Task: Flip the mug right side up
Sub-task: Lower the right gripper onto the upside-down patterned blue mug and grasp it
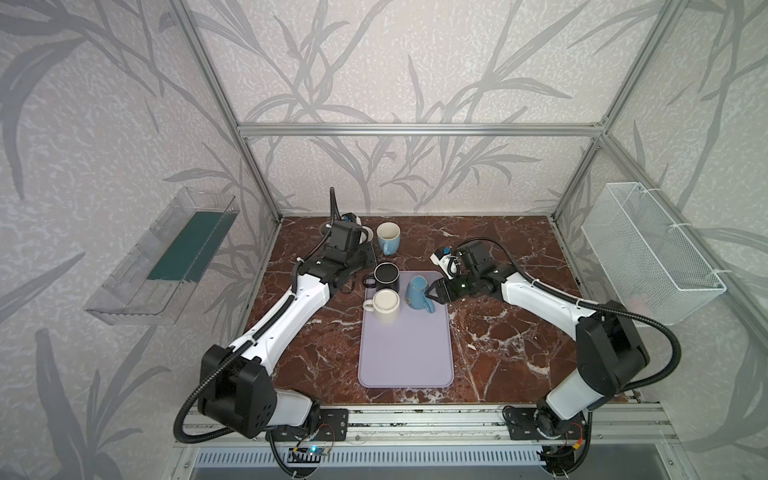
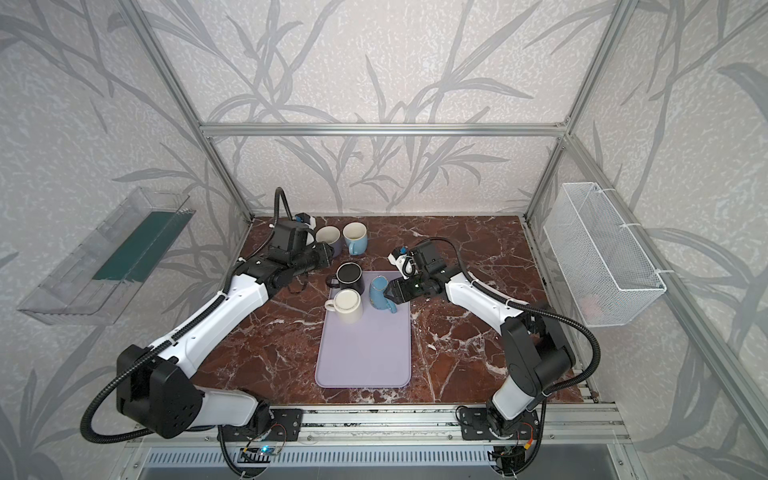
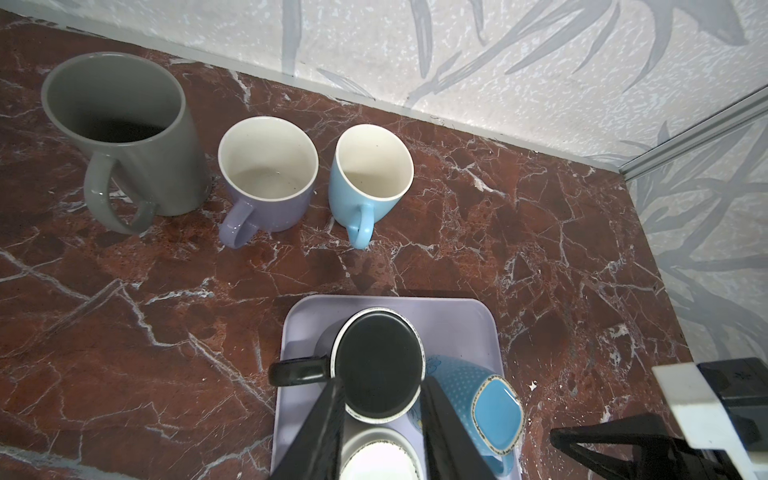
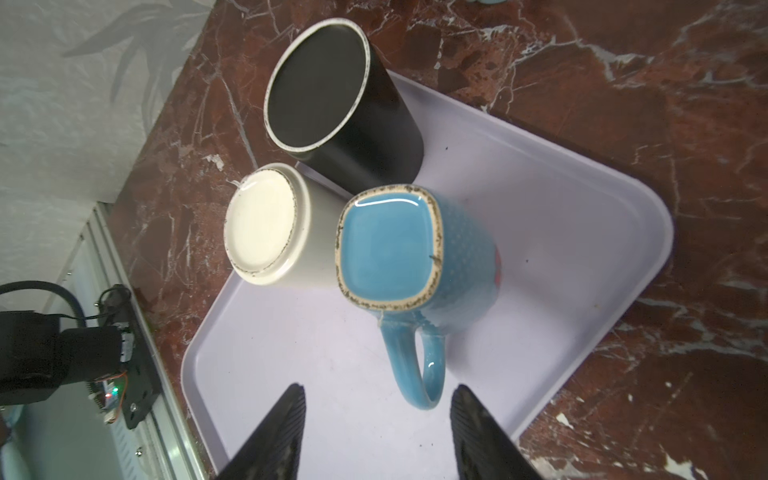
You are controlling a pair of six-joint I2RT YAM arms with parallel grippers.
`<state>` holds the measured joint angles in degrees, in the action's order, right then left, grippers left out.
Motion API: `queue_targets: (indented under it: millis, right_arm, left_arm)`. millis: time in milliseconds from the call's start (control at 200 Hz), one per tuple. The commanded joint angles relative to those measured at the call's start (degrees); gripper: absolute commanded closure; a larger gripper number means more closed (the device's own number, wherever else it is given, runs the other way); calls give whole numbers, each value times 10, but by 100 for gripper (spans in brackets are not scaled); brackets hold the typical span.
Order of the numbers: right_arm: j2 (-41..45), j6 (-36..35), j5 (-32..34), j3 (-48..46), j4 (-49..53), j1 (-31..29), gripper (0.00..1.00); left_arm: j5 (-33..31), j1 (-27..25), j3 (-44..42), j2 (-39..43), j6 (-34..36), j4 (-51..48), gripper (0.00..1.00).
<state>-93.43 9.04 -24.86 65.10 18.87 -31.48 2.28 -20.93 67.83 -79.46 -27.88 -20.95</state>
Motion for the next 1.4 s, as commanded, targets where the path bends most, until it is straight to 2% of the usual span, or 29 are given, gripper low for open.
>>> queue_targets:
  millis: [0, 125, 330, 600, 995, 1394]
  right_arm:
    - [-13, 1, 93, 23, 73, -22, 43]
    - [-30, 2, 167, 51, 115, -54, 43]
    - [-72, 10, 209, 88, 142, -94, 46]
    - [-114, 23, 225, 126, 159, -102, 58]
    - [-144, 26, 225, 148, 161, -103, 66]
    - [-152, 27, 226, 154, 154, -102, 81]
  left_arm:
    - [1, 2, -2, 13, -7, 5, 66]
    - [1, 2, -2, 14, -8, 4, 66]
    - [1, 2, -3, 15, -9, 3, 66]
    - [-1, 2, -6, 21, -9, -4, 66]
    - [-5, 2, -13, 38, -5, -15, 65]
    - [-11, 2, -13, 44, -2, -25, 63]
